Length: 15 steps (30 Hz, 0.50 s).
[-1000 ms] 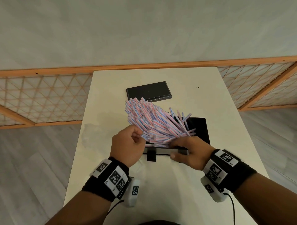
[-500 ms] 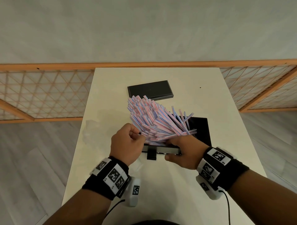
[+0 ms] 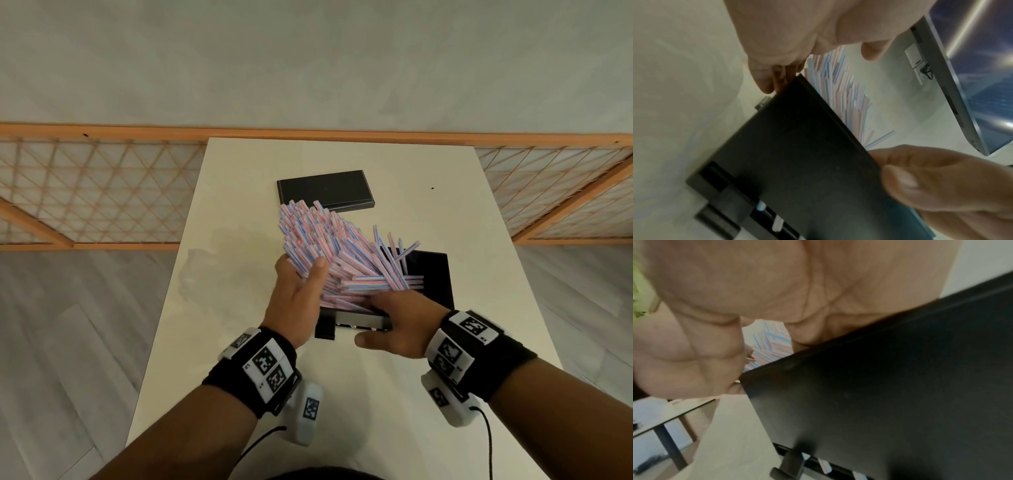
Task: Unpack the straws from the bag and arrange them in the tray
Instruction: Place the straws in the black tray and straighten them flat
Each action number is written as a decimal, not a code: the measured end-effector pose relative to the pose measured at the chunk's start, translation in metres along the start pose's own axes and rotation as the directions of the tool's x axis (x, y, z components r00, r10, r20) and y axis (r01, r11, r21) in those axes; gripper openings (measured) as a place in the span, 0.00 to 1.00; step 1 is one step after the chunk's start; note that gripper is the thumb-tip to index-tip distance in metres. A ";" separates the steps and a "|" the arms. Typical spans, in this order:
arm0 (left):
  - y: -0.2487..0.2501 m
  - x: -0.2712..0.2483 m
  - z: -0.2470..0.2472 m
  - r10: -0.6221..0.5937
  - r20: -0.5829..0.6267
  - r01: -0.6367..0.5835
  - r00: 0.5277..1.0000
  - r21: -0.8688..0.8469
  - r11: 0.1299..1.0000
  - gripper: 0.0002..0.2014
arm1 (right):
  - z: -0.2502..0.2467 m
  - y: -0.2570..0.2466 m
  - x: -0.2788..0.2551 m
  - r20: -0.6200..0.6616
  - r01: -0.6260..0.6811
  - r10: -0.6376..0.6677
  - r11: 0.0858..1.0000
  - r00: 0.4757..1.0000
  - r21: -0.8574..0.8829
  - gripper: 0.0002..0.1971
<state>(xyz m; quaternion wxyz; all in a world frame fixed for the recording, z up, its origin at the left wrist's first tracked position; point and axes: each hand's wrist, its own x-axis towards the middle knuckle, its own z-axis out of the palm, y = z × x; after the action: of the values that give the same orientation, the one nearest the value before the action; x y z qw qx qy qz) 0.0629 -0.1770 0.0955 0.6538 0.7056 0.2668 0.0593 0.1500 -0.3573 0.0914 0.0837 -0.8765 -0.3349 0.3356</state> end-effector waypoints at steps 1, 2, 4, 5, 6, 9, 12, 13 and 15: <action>0.002 0.000 0.004 -0.023 0.003 0.023 1.000 -0.035 0.999 0.27 | 0.001 0.000 0.003 0.014 -0.028 0.029 0.999 0.999 -0.041 0.35; 0.002 0.000 0.007 -0.030 -0.006 0.030 1.000 -0.057 0.998 0.29 | 0.000 0.000 0.005 0.023 -0.039 0.041 0.996 0.999 -0.079 0.36; 0.001 0.000 0.011 -0.028 -0.045 0.024 0.999 -0.091 0.996 0.34 | -0.002 -0.002 0.007 0.045 -0.032 0.035 0.997 0.998 -0.065 0.28; 0.001 0.001 0.012 -0.034 -0.068 0.027 0.997 -0.107 0.994 0.35 | -0.004 -0.003 0.007 0.049 -0.026 0.026 1.000 0.998 -0.013 0.22; 0.000 0.001 0.012 -0.041 -0.086 0.031 0.995 -0.117 0.993 0.36 | -0.005 -0.004 0.008 0.048 -0.018 0.017 1.000 0.999 0.018 0.18; 0.000 0.001 0.013 -0.058 -0.107 0.044 0.993 -0.123 0.991 0.34 | -0.007 -0.004 0.013 0.078 -0.074 0.079 0.995 0.994 -0.066 0.19; -0.002 0.001 0.013 -0.049 -0.105 0.041 0.993 -0.080 0.996 0.27 | -0.008 -0.008 0.017 0.094 -0.087 0.097 0.991 0.991 -0.098 0.19; -0.002 0.001 0.013 -0.054 -0.097 0.048 0.994 -0.060 0.997 0.26 | -0.009 -0.009 0.017 0.109 -0.084 0.089 0.996 0.990 -0.043 0.16; 0.000 0.000 0.011 -0.064 -0.072 0.061 0.995 -0.033 0.998 0.25 | -0.010 -0.009 0.020 0.130 -0.080 0.077 0.997 0.989 0.017 0.15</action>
<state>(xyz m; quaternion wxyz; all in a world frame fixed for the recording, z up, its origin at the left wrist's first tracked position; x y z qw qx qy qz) 0.0679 -0.1868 0.0935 0.6560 0.6840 0.3115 0.0688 0.1629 -0.3373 0.0921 0.0585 -0.8646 -0.3009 0.3982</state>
